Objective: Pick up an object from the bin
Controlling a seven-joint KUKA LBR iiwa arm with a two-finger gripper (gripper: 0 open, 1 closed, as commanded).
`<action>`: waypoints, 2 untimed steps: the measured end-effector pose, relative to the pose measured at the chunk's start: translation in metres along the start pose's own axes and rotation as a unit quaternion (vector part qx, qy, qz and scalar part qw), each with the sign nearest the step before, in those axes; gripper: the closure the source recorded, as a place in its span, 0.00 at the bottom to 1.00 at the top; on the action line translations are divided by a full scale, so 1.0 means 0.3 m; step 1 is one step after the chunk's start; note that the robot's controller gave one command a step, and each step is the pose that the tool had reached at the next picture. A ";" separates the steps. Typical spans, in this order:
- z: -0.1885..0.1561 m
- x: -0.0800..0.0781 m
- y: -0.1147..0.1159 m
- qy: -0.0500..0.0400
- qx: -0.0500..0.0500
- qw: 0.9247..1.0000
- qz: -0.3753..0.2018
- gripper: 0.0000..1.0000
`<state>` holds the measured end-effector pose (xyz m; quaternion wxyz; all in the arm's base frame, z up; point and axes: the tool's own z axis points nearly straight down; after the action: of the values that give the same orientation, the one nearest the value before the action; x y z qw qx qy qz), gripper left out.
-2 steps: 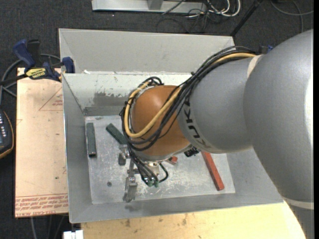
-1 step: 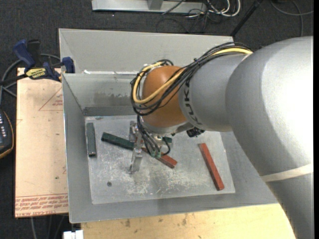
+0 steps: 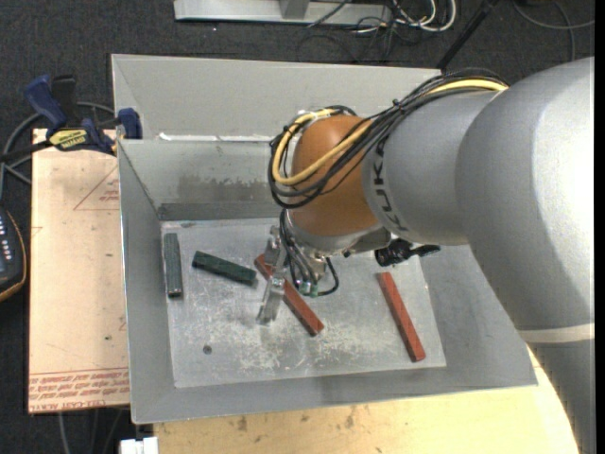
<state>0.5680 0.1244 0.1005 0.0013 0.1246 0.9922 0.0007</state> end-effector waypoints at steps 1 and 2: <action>0.002 -0.035 -0.078 0.000 0.000 0.997 0.077 0.00; 0.095 -0.035 -0.086 -0.003 -0.002 0.992 0.125 0.00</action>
Offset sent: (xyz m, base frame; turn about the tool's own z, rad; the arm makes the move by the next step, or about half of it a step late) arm 0.0040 -0.0252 -0.0005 0.1561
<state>0.5719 0.0969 0.0718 0.0045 0.2476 0.9688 0.0023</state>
